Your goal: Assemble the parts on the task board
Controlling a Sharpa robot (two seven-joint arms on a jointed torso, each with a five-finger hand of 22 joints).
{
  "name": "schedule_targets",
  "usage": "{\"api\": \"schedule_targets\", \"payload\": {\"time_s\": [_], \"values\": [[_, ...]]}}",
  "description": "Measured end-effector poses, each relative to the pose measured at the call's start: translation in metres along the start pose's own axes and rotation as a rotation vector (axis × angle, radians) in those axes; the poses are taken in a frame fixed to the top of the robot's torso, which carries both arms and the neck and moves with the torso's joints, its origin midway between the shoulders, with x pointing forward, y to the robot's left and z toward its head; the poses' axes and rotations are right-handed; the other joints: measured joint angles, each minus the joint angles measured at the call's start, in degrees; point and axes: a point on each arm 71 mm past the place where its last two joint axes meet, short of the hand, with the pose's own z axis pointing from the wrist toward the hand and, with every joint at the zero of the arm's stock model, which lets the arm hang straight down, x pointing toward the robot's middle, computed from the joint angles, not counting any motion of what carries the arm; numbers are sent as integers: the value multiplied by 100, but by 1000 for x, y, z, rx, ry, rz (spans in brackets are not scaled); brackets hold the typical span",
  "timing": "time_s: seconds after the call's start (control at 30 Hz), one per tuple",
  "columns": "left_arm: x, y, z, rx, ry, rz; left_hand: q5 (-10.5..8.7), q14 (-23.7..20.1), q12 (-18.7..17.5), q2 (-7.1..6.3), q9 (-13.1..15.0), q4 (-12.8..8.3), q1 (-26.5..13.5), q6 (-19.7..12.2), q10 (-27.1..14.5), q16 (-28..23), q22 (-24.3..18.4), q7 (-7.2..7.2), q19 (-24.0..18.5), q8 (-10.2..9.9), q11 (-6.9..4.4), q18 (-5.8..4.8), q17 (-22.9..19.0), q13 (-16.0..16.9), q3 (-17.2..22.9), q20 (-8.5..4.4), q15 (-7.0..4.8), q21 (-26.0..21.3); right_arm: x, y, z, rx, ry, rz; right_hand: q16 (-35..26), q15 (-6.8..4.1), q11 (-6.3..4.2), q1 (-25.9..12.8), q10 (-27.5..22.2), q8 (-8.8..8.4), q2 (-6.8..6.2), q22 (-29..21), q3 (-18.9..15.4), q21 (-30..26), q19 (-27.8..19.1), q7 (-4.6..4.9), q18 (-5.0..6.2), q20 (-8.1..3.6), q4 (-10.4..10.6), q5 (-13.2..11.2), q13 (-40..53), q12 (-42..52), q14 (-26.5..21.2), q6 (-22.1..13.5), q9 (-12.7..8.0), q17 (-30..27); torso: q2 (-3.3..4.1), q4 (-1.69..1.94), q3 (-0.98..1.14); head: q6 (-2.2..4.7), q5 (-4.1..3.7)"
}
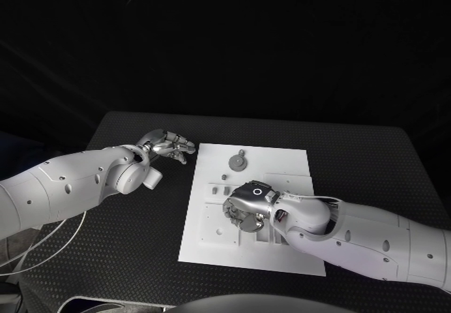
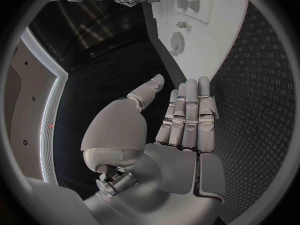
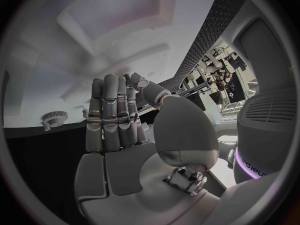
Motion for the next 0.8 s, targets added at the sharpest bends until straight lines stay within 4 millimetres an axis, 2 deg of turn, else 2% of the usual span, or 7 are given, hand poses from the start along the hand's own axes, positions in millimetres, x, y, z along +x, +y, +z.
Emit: {"api": "schedule_targets", "payload": {"time_s": [0.47, 0.53, 0.63, 0.7, 0.8], "values": [[0, 0, 0, 0, -1, 0, 0, 0, 0, 0, -1, 0, 0, 4, 0, 0, -5, -4, 0, 0, 0, 0, 4, 4, 0, 0, 0, 0, 1, -1, 0, 2, 13, 3, 0, 0, 0, 0, 0, 6, 0, -1, 0, -25, 0, 12, 0, 0, 0, 0, 2, -70, -1, -4, -12, -1, -1, -4, 3, 5, -9], [0, 0, 0, -1, -1, 0, 0, 0, 0, 0, -5, 0, 0, 4, 0, 0, -5, -4, 0, 0, 0, 0, 4, 3, 0, 0, 0, 0, 1, -1, 0, 3, 11, 9, 0, -3, 46, -20, -46, -4, -20, -1, 0, -34, 0, 44, 0, 0, 0, 0, 1, -133, -5, -35, -12, -1, -1, -5, 3, 9, -9], [0, 0, 0, -1, -1, 0, 0, 0, 0, 0, -5, 0, 0, 4, 0, 0, -5, -4, 0, 0, 0, 0, 4, 3, 0, 0, 0, 0, 1, -2, -1, 7, 8, 17, 0, 24, 114, -126, -218, -127, -126, -1, -23, -67, -21, 125, 0, 20, 24, 1, -33, -248, -71, -198, -25, -3, -1, -5, 4, 13, -10], [0, 0, 0, -1, -1, 0, 0, 0, 0, 0, -5, 0, 0, 4, 0, -22, -5, -4, 0, 0, 0, 0, 4, 3, 0, 0, 0, 0, 1, -4, -2, 13, 6, 22, 0, 38, 154, -229, -259, -260, -249, -1, -47, -101, -43, 201, 0, 42, 48, 1, -31, -278, -79, -430, -90, -13, -1, -5, 5, 18, -10], [0, 0, 0, -1, -1, 0, 0, 0, 0, 0, -5, 0, 0, 4, 0, -22, -5, -4, 0, 0, 0, 0, 4, 3, 0, 0, 0, 0, 1, -6, -4, 17, 0, 29, 0, 89, 186, -386, -374, -368, -475, -2, -100, -133, -62, 298, 0, 61, 101, 1, -49, -375, -113, -605, -133, -26, -2, -7, 5, 22, -10]]}}
